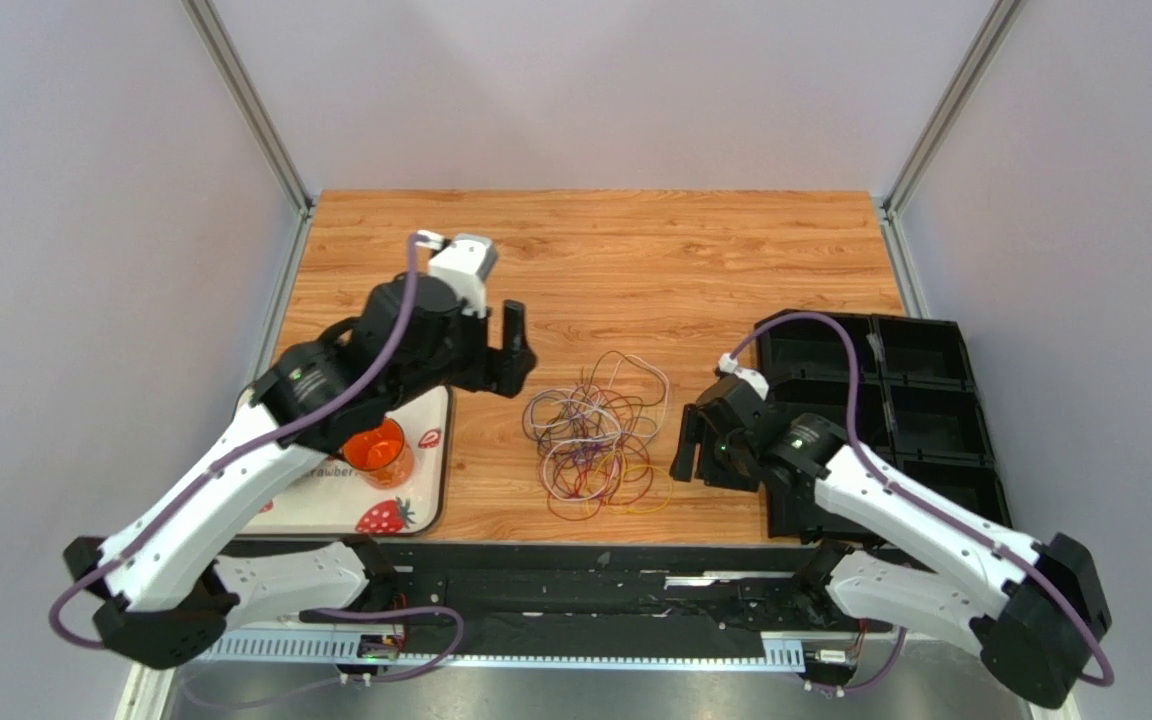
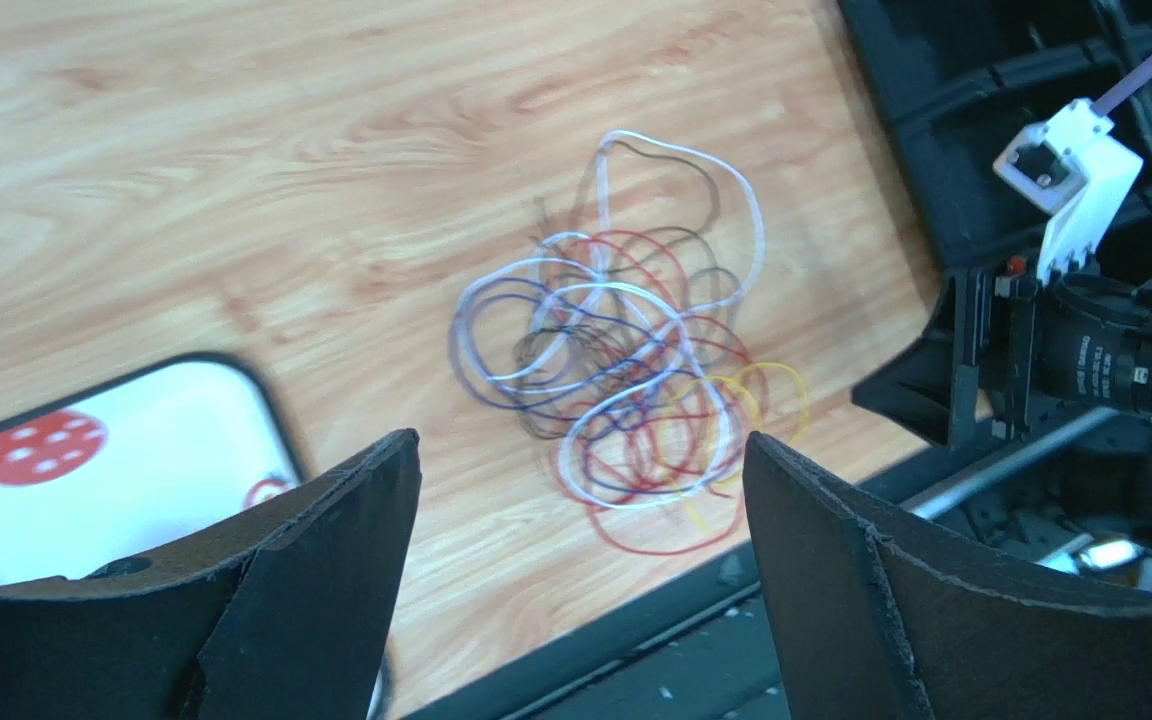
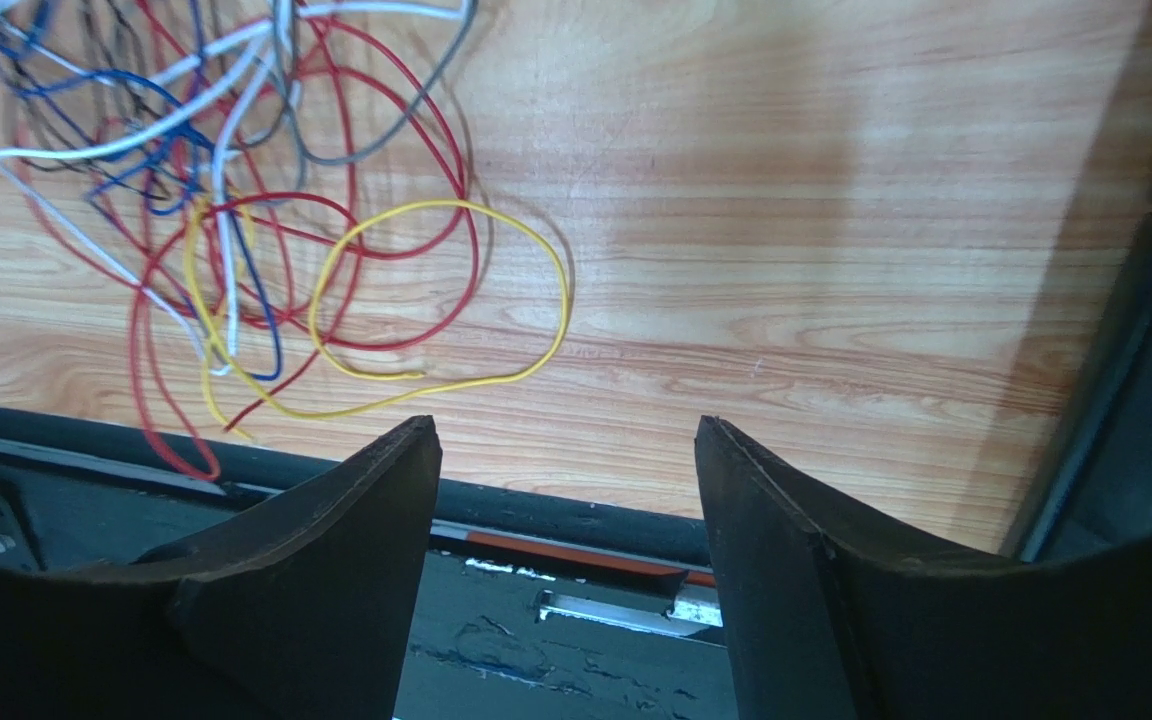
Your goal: Untangle the cables
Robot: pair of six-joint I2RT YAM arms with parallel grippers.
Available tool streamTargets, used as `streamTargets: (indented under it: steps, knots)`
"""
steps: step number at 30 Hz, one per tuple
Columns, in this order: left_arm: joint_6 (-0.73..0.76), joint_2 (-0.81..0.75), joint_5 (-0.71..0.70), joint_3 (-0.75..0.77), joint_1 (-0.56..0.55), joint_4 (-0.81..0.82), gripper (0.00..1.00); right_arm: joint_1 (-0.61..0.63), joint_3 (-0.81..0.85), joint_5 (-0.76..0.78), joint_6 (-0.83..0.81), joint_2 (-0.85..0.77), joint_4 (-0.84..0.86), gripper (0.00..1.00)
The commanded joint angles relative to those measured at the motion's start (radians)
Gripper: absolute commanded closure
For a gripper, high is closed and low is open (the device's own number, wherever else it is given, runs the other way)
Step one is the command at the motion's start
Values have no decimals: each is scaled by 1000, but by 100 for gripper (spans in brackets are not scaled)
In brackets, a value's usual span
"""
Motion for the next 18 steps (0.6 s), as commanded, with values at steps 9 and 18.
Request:
streamTargets:
  steps: [9,18]
  knots:
    - [60,-255,-137,-269,19,-82,13,55,121,39,-50,365,123,40]
    - [63,-303,-154,-368,21,-50,13,55,192,85,-93,511,123,48]
